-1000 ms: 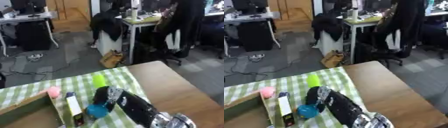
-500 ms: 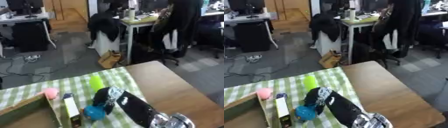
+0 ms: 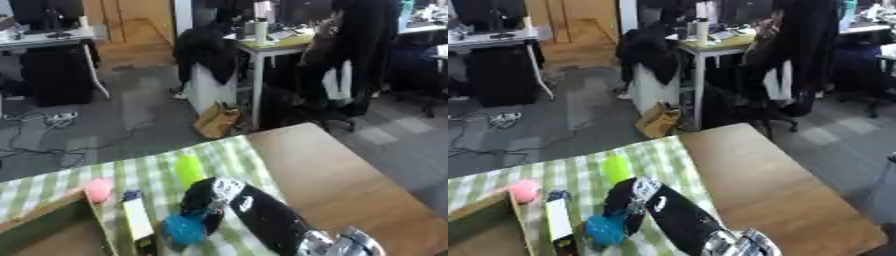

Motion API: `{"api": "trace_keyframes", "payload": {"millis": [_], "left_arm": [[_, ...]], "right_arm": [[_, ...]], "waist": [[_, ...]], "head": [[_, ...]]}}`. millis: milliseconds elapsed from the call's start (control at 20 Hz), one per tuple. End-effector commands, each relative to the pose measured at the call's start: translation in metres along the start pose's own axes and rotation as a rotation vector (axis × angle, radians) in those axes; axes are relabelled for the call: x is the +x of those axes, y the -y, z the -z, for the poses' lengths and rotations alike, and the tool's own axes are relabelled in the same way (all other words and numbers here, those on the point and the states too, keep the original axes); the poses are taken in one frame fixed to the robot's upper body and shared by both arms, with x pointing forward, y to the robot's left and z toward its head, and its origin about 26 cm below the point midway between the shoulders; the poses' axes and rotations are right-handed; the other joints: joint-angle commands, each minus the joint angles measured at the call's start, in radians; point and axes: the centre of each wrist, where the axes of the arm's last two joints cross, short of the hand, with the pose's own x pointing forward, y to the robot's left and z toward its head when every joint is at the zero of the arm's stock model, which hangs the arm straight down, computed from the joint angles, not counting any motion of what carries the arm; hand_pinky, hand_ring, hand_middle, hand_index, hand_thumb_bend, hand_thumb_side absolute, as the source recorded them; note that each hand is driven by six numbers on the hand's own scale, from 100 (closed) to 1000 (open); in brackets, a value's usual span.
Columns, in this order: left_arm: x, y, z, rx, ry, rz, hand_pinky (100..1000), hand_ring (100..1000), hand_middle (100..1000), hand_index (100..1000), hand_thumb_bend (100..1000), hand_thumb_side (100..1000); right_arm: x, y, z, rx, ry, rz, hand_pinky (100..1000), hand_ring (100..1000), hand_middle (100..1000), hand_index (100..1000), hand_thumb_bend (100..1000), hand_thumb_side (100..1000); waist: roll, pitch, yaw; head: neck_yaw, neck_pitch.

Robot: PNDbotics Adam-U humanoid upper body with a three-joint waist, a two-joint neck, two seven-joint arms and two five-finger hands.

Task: Pick up objects on the table and place them in the box.

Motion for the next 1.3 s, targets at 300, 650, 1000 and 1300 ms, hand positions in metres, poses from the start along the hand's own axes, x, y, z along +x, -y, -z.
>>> {"api": "trace_keyframes", "payload": {"millis": [300, 650, 1000, 1300], "left_arm": [[0.003, -0.002, 0.011, 0.0, 0.05, 0.008, 785, 831, 842, 911, 134, 1000], [0.003, -0.003, 0.01, 0.003, 0.047, 0.012, 785, 831, 840, 911, 134, 1000], [0.003, -0.003, 0.01, 0.006, 0.048, 0.011, 785, 831, 839, 911, 134, 1000], [0.003, -0.002, 0.011, 0.004, 0.052, 0.01, 785, 830, 838, 911, 135, 1000]], "right_arm": [[0.002, 0.004, 0.003, -0.021, 0.018, 0.004, 223, 100, 100, 382, 151, 690], [-0.014, 0.025, -0.009, -0.052, -0.013, -0.013, 229, 100, 100, 361, 162, 687], [-0.04, 0.047, -0.032, -0.142, -0.07, 0.01, 222, 100, 100, 354, 166, 697], [-0.057, 0.066, -0.05, -0.216, -0.087, 0.08, 222, 100, 100, 347, 170, 703]], "waist": [[0.006, -0.011, 0.001], [0.009, -0.011, -0.002], [0.006, -0.01, 0.0], [0.0, -0.011, 0.004]], "head": [[-0.004, -0.009], [-0.002, 0.003], [0.033, 0.029], [0.086, 0.099]]}}
